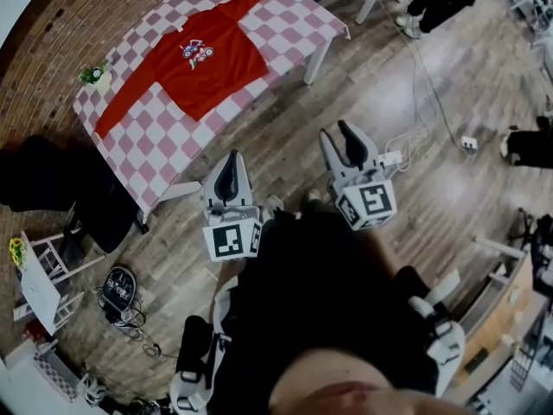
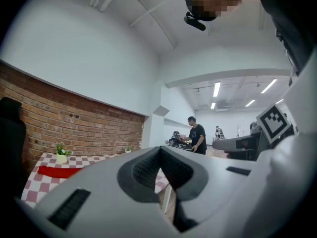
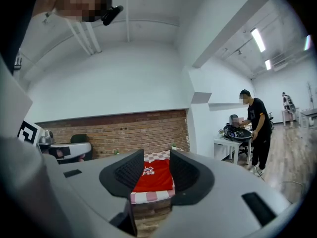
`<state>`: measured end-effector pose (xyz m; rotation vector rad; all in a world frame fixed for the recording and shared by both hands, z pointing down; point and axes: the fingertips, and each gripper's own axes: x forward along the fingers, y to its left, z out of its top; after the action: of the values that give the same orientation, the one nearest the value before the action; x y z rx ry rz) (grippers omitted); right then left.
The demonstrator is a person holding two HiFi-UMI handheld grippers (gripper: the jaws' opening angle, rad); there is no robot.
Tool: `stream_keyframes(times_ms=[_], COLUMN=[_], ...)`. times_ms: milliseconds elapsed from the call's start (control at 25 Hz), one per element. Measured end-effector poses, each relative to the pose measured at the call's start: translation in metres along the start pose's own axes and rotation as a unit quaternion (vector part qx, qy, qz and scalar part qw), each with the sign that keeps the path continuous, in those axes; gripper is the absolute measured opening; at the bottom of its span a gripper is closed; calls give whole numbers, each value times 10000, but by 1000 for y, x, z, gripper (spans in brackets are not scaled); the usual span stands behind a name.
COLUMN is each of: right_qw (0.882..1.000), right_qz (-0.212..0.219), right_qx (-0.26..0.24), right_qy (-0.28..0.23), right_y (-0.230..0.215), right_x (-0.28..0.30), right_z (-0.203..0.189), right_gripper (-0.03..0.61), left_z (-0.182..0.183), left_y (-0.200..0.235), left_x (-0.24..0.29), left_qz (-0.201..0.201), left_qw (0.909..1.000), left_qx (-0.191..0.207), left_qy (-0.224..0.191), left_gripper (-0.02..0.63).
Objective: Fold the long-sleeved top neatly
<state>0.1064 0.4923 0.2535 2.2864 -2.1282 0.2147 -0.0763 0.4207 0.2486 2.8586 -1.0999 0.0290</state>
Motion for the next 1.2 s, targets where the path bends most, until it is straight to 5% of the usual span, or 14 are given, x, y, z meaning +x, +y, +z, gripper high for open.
stream_keyframes(times_ms=[560,1200], right_qw=[9999,9971], right_qz=[-76,715], right_qx=[54,-210], right_qy=[56,150], right_y=[-15,-176], right_x=[55,243], right_z=[-8,36], right_gripper=[140,140], left_z=[-18,15], left_y=[31,27], left_x=[48,275], left_qz=[-38,770], left_qw=[9998,9970], left_qx=[-10,47], left_qy=[178,100], left_gripper=[3,3])
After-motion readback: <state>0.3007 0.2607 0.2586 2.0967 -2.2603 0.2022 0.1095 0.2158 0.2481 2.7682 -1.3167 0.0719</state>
